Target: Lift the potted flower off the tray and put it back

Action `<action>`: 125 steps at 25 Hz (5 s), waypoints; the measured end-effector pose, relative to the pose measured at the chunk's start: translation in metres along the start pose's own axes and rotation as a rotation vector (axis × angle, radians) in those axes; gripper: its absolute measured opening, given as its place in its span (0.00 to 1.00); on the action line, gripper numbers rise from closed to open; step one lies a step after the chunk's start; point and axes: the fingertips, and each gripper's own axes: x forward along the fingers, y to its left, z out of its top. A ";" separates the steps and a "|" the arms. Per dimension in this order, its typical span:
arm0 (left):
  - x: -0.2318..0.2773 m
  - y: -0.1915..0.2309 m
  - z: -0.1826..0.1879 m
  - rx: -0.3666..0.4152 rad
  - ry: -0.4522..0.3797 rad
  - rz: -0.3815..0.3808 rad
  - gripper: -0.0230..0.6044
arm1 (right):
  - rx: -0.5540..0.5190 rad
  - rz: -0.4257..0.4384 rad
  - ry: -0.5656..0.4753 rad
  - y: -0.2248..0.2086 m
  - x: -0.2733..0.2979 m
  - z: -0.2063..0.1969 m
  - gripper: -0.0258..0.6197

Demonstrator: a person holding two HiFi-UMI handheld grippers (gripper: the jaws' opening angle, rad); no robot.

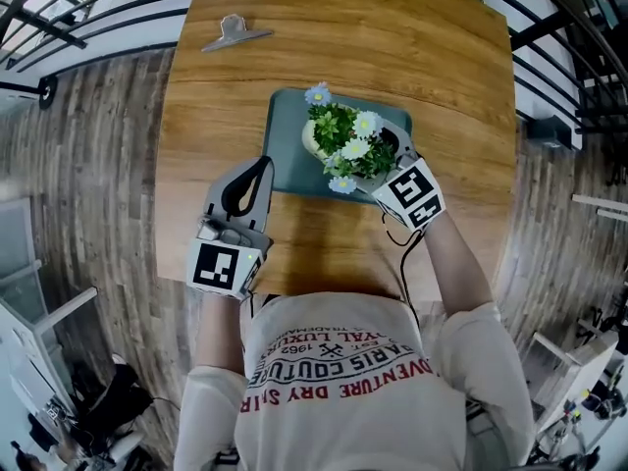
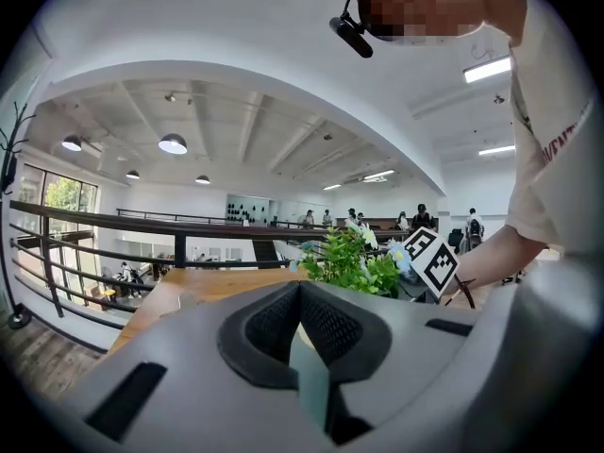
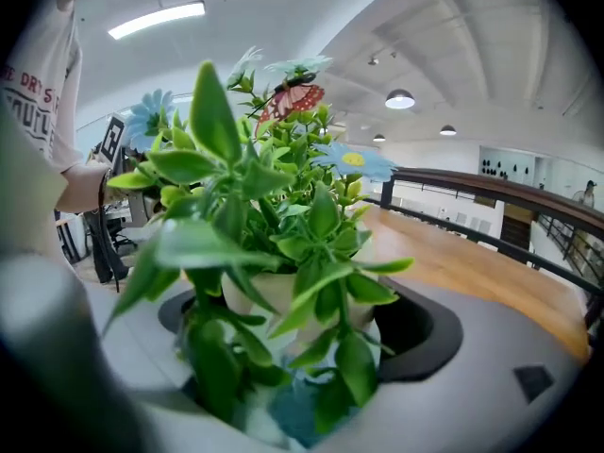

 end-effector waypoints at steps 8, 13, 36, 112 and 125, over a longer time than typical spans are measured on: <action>-0.025 -0.010 0.046 0.064 -0.053 -0.063 0.06 | 0.060 -0.186 -0.120 0.013 -0.072 0.053 0.77; -0.044 -0.013 0.066 0.103 -0.086 -0.108 0.06 | 0.091 -0.301 -0.174 0.027 -0.109 0.076 0.77; -0.078 -0.031 0.085 0.139 -0.115 -0.134 0.06 | 0.157 -0.503 -0.249 0.045 -0.178 0.093 0.77; -0.030 -0.035 0.025 0.114 -0.046 -0.096 0.06 | -0.002 -0.135 -0.075 0.028 -0.085 0.024 0.77; -0.067 -0.052 0.073 0.181 -0.112 -0.146 0.06 | 0.159 -0.549 -0.322 0.040 -0.179 0.081 0.09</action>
